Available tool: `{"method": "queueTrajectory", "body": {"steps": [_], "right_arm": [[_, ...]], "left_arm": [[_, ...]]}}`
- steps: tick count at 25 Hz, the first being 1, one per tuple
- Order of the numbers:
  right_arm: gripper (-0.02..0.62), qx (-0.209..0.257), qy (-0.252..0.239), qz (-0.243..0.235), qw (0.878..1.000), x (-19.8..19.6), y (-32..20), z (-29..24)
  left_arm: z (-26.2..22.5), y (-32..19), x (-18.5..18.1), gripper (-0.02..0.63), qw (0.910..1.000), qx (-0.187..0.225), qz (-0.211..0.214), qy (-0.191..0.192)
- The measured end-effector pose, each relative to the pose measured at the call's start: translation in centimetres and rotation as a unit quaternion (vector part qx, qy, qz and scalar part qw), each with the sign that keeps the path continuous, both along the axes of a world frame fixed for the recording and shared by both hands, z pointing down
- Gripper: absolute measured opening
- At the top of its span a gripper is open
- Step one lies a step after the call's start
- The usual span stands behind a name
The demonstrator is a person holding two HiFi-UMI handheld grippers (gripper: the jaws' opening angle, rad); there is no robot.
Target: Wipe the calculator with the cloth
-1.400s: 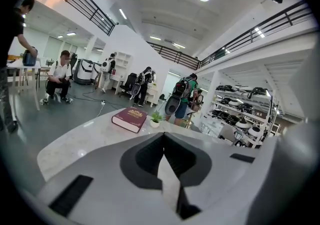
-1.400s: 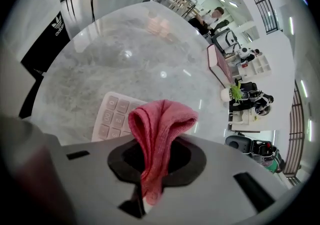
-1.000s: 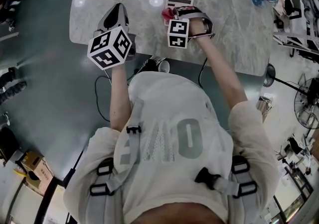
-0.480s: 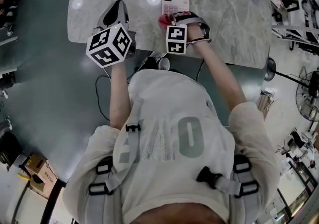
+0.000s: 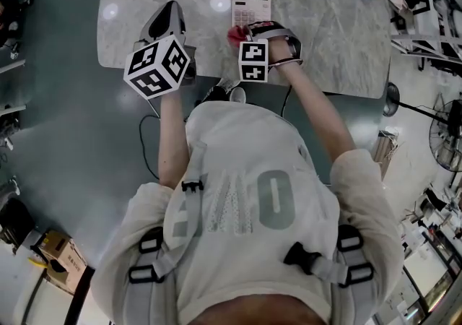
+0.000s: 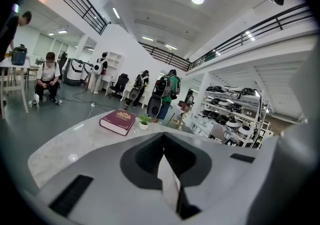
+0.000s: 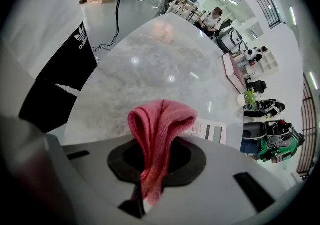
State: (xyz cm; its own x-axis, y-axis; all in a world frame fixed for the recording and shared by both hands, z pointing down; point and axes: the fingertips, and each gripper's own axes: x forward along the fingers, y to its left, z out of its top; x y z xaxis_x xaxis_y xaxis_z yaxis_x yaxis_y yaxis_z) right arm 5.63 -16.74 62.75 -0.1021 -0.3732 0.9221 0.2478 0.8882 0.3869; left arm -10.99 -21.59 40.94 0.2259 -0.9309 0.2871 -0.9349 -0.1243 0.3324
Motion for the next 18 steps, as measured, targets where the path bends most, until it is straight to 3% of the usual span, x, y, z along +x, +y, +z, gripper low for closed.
{"method": "queueTrajectory", "body": {"steps": [6, 12, 15, 18], "right_arm": [[0.055, -0.013, -0.028, 0.024, 0.999, -0.3, -0.8, -1.4], [0.055, 0.047, -0.088, 0.060, 0.993, -0.7, -5.7, -7.4], [0.055, 0.095, -0.132, 0.085, 0.983, -0.5, -8.8, -12.2], [0.055, 0.130, -0.207, 0.131, 0.961, 0.2, -10.8, -17.6]], "left_arm": [[-1.1, -0.3, 0.3, 0.021, 0.9999, 0.011, 0.005, 0.008], [-3.7, -1.1, 0.9, 0.023, 0.9987, 0.045, -0.008, -0.022], [-5.7, -2.1, 2.0, 0.023, 0.9956, 0.072, 0.007, -0.059], [-8.3, -2.3, 3.5, 0.023, 0.9883, 0.111, 0.023, -0.101]]}}
